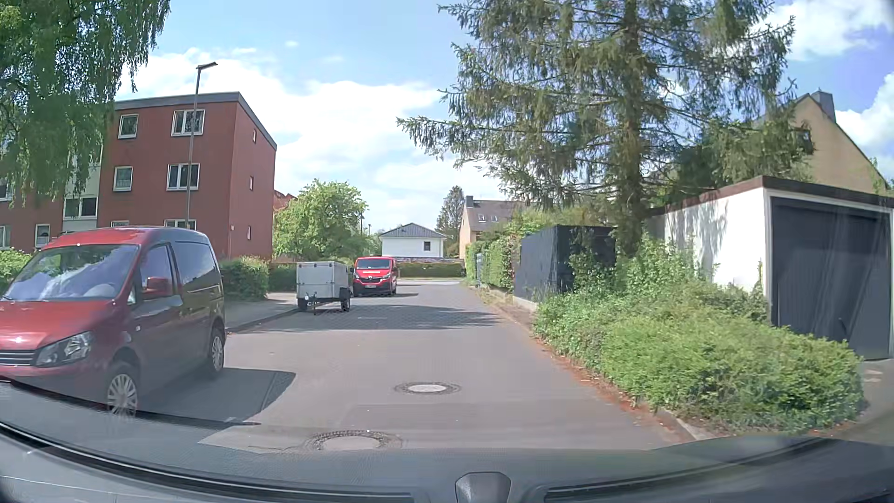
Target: Follow the waypoints while adhering to traffic rules and regulations
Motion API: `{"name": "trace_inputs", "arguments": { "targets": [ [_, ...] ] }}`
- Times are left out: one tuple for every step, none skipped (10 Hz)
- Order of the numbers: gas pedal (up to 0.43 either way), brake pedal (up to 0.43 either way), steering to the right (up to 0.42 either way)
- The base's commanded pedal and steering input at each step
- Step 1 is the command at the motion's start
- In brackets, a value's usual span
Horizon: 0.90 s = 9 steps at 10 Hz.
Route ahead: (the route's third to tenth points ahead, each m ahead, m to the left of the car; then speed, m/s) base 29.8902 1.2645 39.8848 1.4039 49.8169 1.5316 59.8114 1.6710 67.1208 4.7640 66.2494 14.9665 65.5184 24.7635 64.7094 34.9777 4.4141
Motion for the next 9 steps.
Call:
{"name": "trace_inputs", "arguments": {
  "targets": [
    [0.039,0.0,-0.007],
    [0.039,0.0,-0.005],
    [0.039,0.0,-0.004],
    [0.039,0.0,-0.005],
    [0.039,0.0,-0.004],
    [0.039,0.0,-0.004],
    [0.039,0.0,-0.004],
    [0.039,0.0,-0.004],
    [0.039,0.0,-0.003]
  ]
}}
